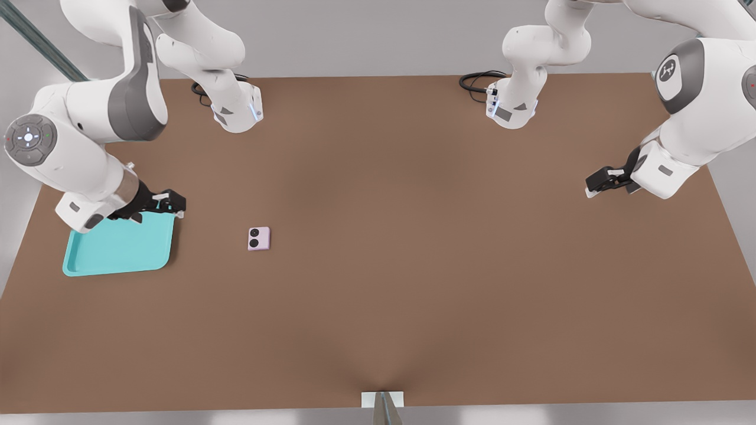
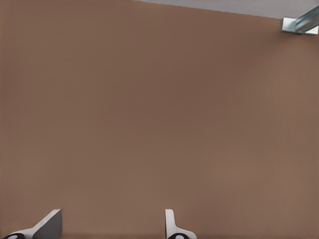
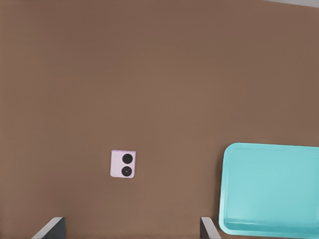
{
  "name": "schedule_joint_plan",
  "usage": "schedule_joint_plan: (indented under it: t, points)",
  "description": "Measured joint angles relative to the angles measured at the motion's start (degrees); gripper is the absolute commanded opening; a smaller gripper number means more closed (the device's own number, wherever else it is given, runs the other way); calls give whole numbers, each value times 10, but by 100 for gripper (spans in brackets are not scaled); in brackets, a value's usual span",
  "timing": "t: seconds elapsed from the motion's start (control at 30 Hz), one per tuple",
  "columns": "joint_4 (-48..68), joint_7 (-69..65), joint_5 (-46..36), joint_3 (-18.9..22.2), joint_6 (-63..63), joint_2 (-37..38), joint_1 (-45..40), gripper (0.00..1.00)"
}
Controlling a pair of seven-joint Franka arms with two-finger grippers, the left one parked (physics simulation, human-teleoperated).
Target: Keep left arm still and place phone on the tray with right arm
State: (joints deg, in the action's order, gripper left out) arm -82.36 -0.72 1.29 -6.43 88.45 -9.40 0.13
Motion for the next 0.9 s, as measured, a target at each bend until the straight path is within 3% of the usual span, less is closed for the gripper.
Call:
schedule_joint_plan:
  t: [0.37, 0.63, 0.9]
  points:
    - [-13, 56, 13, -29, 41, -91, 62, 100]
    - [-172, 122, 4, -55, 159, -103, 63, 99]
    - [-210, 176, -5, -60, 238, -129, 53, 97]
